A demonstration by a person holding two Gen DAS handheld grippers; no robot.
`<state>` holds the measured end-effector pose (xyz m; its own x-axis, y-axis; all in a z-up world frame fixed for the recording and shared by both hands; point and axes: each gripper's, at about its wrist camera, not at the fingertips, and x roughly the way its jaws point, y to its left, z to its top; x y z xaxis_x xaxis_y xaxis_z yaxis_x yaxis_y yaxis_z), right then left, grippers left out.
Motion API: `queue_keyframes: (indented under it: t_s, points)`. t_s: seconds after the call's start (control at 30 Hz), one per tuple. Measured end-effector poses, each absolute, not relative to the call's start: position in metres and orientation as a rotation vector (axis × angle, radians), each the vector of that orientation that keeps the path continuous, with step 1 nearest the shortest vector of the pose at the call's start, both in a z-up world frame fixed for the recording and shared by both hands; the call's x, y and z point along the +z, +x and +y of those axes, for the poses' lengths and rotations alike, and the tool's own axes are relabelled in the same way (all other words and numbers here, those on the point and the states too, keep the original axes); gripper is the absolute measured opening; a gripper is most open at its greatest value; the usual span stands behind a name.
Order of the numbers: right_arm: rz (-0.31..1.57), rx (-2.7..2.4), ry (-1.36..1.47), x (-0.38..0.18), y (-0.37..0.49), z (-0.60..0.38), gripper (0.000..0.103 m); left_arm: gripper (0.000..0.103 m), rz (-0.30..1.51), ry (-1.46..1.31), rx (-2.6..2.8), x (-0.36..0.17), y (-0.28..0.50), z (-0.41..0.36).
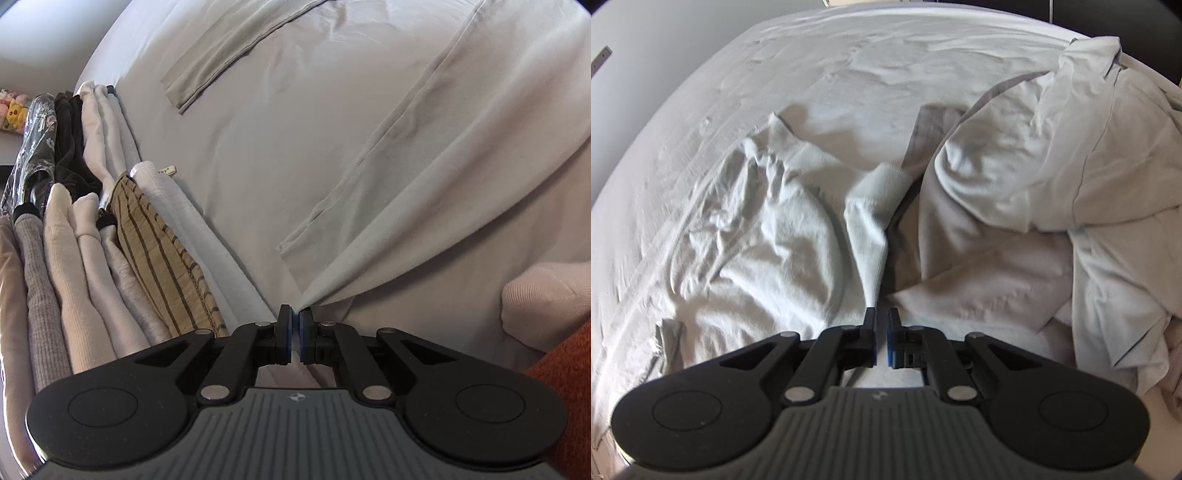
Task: Fold clothes
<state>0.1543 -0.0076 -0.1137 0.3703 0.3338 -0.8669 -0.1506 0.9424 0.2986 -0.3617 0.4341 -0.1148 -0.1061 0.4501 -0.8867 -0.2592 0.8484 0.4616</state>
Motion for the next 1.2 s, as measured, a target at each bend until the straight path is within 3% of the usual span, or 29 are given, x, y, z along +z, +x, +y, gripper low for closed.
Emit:
queue_keyframes:
  t_s: [0.07, 0.13, 0.17, 0.4, 0.53, 0.63, 0.9, 1.03, 1.2]
  points:
    - [1.126, 0.312, 0.209, -0.11, 0.164, -0.014, 0.014, 0.004, 1.576, 0.153, 0.602, -0.119, -0.359, 0.435]
    - [1.104, 0.319, 0.239, -0.11, 0.177, -0.018, 0.032, 0.004, 1.585, 0.145, 0.607, -0.121, -0.358, 0.437]
    - [1.094, 0.319, 0.26, -0.111, 0.184, -0.019, 0.033, 0.004, 1.591, 0.142, 0.609, -0.122, -0.357, 0.438]
    - [1.094, 0.324, 0.35, -0.136, 0.225, -0.012, 0.033, 0.004, 1.622, 0.127, 0.632, -0.123, -0.352, 0.438]
    - [1.072, 0.293, 0.389, -0.144, 0.232, -0.013, 0.01, 0.004, 1.633, 0.129, 0.642, -0.121, -0.351, 0.436]
    - [1.005, 0.265, 0.355, -0.129, 0.231, -0.016, 0.007, 0.004, 1.651, 0.125, 0.639, -0.117, -0.353, 0.436]
    - [1.014, 0.225, 0.271, -0.127, 0.232, -0.02, 0.007, 0.004, 1.645, 0.128, 0.633, -0.112, -0.356, 0.435]
    - [0.987, 0.293, 0.147, -0.119, 0.221, -0.015, 0.015, 0.004, 1.592, 0.125, 0.65, -0.102, -0.358, 0.434]
    - [0.928, 0.423, -0.046, -0.095, 0.206, -0.01, 0.016, 0.004, 1.526, 0.141, 0.623, -0.09, -0.367, 0.43]
